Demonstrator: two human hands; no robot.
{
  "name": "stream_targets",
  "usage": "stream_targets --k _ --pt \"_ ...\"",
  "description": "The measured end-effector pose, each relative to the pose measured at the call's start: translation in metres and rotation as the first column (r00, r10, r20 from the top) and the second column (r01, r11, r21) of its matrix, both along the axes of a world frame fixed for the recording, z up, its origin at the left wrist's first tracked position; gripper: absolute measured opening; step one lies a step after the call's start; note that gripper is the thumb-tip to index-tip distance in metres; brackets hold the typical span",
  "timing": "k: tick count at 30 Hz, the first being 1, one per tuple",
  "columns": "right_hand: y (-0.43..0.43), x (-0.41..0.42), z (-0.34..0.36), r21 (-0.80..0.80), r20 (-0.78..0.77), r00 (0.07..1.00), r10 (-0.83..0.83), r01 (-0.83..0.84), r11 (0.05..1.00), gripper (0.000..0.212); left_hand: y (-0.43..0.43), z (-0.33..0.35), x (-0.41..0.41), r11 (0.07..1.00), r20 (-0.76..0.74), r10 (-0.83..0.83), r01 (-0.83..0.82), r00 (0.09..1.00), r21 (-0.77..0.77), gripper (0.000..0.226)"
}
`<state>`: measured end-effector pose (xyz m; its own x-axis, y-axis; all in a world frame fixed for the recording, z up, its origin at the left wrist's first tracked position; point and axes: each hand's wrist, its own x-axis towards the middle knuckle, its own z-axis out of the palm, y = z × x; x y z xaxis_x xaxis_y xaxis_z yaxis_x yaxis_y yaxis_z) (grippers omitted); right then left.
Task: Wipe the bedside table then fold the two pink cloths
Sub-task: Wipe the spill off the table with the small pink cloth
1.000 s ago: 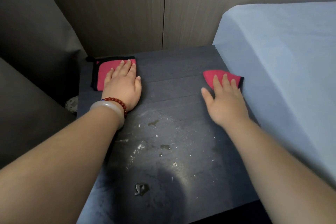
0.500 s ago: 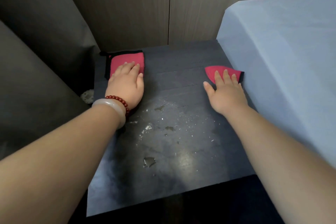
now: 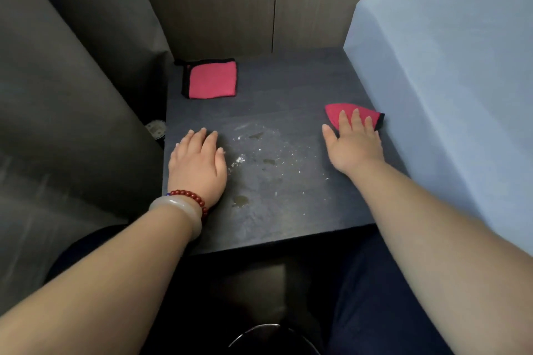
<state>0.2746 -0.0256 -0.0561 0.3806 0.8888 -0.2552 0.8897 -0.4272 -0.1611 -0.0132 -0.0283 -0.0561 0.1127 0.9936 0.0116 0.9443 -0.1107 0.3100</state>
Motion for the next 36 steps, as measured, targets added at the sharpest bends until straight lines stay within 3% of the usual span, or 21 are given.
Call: stream_targets --k 7,13,17,20,25,31,36 --pt "-0.082 -0.046 -0.001 0.083 0.014 0.989 0.150 -0.150 0.985 0.074 -0.014 -0.004 -0.006 0.999 -0.058 -0.014 0.012 0.998 -0.038 0.051" --pt "-0.026 -0.001 0.001 0.037 -0.003 0.998 -0.068 0.068 0.997 0.063 -0.014 -0.003 -0.006 0.997 -0.046 -0.022 0.018 0.999 -0.076 0.051" --pt "-0.079 -0.065 -0.002 0.113 0.002 0.990 0.138 -0.137 0.984 0.059 -0.014 -0.005 -0.006 0.998 -0.040 -0.011 0.009 0.999 -0.057 0.050" --pt "-0.083 -0.046 -0.002 0.159 0.040 0.977 0.207 -0.211 0.964 0.052 -0.014 -0.007 -0.005 0.999 -0.036 -0.012 0.011 0.999 -0.046 0.050" --pt "-0.018 0.025 -0.003 0.038 0.033 0.997 -0.068 0.067 0.997 0.049 -0.013 -0.007 -0.006 0.998 -0.055 -0.018 0.015 0.998 -0.061 0.051" --pt "-0.083 -0.059 -0.013 0.289 -0.055 0.963 0.263 -0.237 0.928 0.055 -0.013 -0.007 -0.005 0.999 -0.047 -0.001 -0.001 0.999 -0.041 0.051" --pt "-0.041 0.033 -0.011 0.080 -0.052 0.996 -0.073 0.077 0.994 0.052 -0.013 -0.009 -0.005 0.999 -0.044 -0.007 0.006 0.999 -0.040 0.051"
